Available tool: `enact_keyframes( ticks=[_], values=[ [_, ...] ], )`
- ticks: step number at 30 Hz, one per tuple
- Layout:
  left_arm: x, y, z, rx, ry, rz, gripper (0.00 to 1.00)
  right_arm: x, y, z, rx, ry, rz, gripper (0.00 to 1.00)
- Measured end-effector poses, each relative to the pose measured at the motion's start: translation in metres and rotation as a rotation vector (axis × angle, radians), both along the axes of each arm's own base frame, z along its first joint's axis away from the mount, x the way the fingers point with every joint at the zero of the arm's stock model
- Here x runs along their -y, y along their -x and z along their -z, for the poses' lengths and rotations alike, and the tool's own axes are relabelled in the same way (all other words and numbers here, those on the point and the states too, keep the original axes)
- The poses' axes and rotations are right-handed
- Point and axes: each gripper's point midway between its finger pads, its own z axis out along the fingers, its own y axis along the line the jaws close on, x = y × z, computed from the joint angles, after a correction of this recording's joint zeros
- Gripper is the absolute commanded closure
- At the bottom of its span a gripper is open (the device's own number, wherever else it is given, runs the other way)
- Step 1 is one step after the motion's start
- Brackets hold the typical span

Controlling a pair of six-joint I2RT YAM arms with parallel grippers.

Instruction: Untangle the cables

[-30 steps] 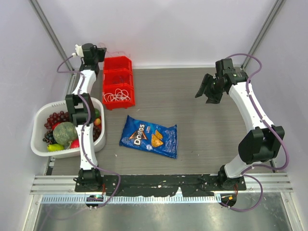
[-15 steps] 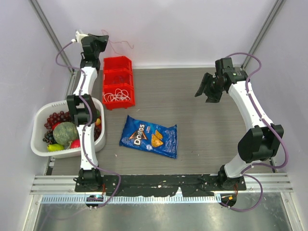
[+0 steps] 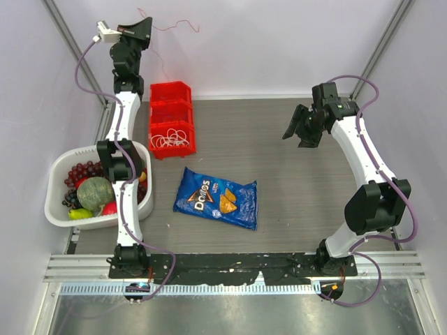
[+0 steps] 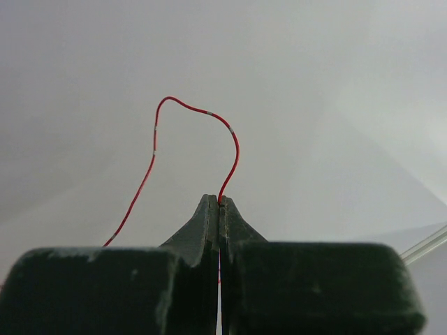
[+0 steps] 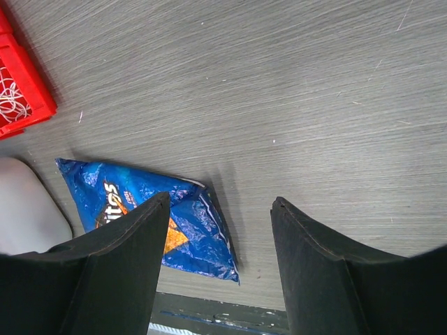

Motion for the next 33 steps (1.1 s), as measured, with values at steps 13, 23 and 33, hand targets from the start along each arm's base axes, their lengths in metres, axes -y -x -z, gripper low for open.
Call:
enact_keyframes(
  ticks=[13, 23, 33],
  values=[
    [-0.005, 0.010, -0.026, 0.089, 0.056, -0.005, 1.00, 0.000, -0.001, 0.003, -0.008, 0.001, 0.000, 0.35],
    [-0.006, 0.008, -0.019, 0.122, 0.112, 0.013, 1.00, -0.001, -0.001, 0.004, -0.011, -0.001, -0.001, 0.35],
    [0.006, -0.034, 0.104, -0.056, 0.103, 0.075, 1.00, -0.003, -0.002, 0.003, -0.006, -0.014, -0.008, 0.35]
  ],
)
